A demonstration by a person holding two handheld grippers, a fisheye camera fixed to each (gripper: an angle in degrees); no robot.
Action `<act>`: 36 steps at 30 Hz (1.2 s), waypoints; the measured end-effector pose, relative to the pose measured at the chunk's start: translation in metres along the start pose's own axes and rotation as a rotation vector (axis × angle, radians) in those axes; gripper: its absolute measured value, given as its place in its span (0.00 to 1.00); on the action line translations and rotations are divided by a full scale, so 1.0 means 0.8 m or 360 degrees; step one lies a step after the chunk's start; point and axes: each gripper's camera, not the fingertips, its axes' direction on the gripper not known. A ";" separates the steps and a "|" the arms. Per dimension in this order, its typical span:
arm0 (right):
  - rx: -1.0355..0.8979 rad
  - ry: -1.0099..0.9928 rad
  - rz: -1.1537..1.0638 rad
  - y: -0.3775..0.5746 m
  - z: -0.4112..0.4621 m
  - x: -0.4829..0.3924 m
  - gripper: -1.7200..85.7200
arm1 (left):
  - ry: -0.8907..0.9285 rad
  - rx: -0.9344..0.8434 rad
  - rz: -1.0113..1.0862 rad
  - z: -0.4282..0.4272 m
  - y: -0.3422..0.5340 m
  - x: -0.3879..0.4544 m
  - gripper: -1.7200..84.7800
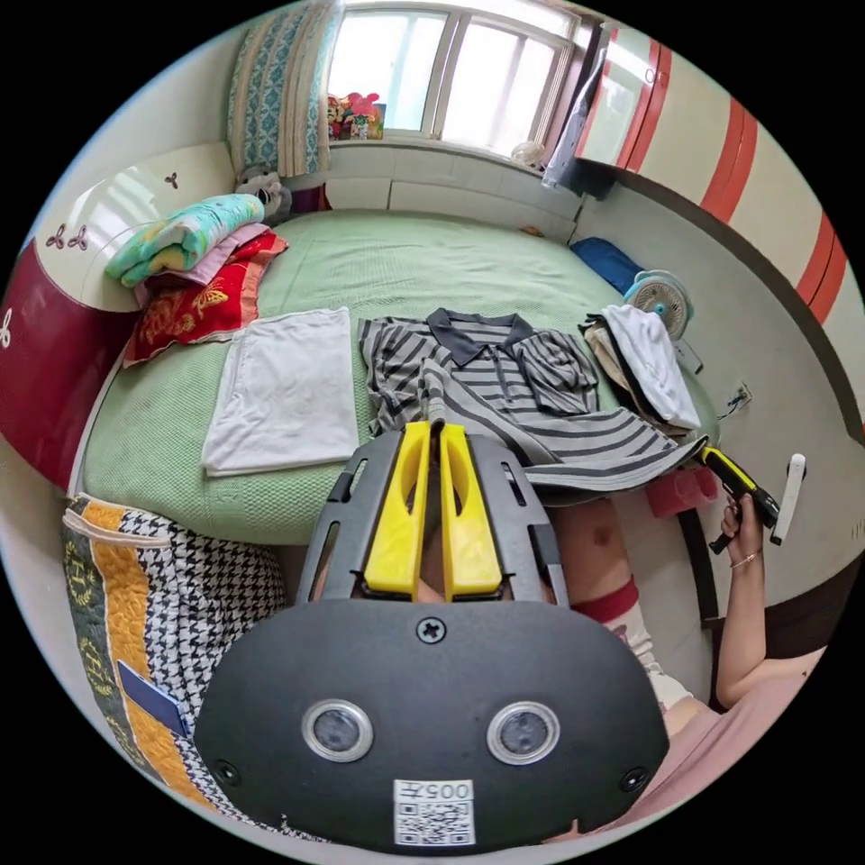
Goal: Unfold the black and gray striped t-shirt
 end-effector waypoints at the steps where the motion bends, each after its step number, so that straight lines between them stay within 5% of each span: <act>1: 0.0026 -0.0005 0.0003 0.002 -0.012 0.002 0.01 | 0.0033 0.0045 -0.0019 -0.026 0.015 -0.003 0.03; 6: 0.0183 -0.0059 -0.0001 0.030 -0.104 0.013 0.01 | 0.0187 0.0193 -0.0029 -0.114 0.081 -0.008 0.03; 16: 0.0100 -0.0037 -0.0116 0.092 -0.147 0.001 0.01 | 0.0236 -0.0012 0.0017 -0.154 0.192 0.011 0.04; 27: -0.0747 -0.0284 -0.0335 0.109 -0.064 0.000 0.06 | -0.0044 -0.0552 0.0339 -0.095 0.189 0.059 0.09; 36: -0.0297 -0.0356 -0.0540 -0.043 0.000 -0.093 0.09 | -0.0088 -0.0266 0.0461 0.025 0.039 0.115 0.13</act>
